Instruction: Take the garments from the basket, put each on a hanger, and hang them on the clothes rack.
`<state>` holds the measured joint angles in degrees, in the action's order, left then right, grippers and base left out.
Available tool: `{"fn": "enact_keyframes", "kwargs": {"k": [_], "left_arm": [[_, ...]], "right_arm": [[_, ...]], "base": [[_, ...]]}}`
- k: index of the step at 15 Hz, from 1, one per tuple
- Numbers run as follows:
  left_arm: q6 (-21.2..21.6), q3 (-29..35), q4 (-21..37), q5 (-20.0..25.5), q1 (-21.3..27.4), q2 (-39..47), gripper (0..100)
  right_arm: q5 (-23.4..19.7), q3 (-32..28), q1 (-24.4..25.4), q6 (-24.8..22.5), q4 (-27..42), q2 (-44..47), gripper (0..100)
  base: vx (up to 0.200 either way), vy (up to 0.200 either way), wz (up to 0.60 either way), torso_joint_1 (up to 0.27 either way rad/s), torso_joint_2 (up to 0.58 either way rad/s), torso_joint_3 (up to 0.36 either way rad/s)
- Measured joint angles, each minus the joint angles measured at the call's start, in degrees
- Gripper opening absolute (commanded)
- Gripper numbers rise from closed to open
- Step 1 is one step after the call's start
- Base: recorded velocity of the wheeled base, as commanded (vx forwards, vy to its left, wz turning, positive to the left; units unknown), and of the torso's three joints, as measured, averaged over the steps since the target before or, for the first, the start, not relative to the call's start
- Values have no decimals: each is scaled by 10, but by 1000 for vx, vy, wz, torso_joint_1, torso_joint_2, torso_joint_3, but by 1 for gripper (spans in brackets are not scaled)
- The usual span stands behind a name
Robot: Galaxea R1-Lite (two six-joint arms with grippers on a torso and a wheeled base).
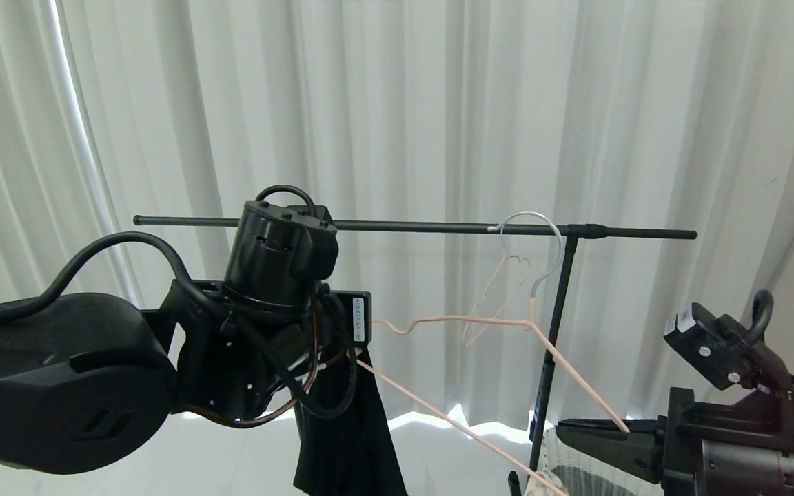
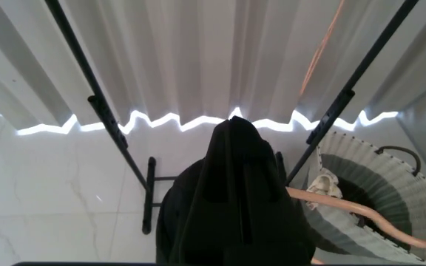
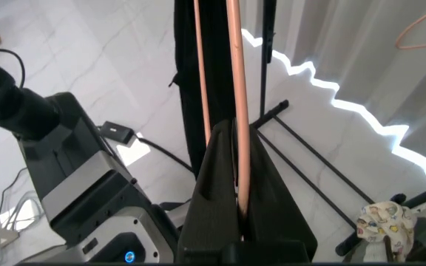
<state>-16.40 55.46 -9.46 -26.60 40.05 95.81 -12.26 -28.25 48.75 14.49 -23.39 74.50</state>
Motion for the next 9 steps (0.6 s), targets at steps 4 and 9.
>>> {"fn": "enact_keyframes", "kwargs": {"k": [4,9], "left_arm": [[0,1,0,0,18,-13,0],[0,12,1,0,55,-33,0]], "right_arm": [[0,-4,0,0,-53,41,0],[1,-10,6,0,-84,90,0]], "base": [[0,0,0,0,0,0],[0,0,0,0,0,0]]}}
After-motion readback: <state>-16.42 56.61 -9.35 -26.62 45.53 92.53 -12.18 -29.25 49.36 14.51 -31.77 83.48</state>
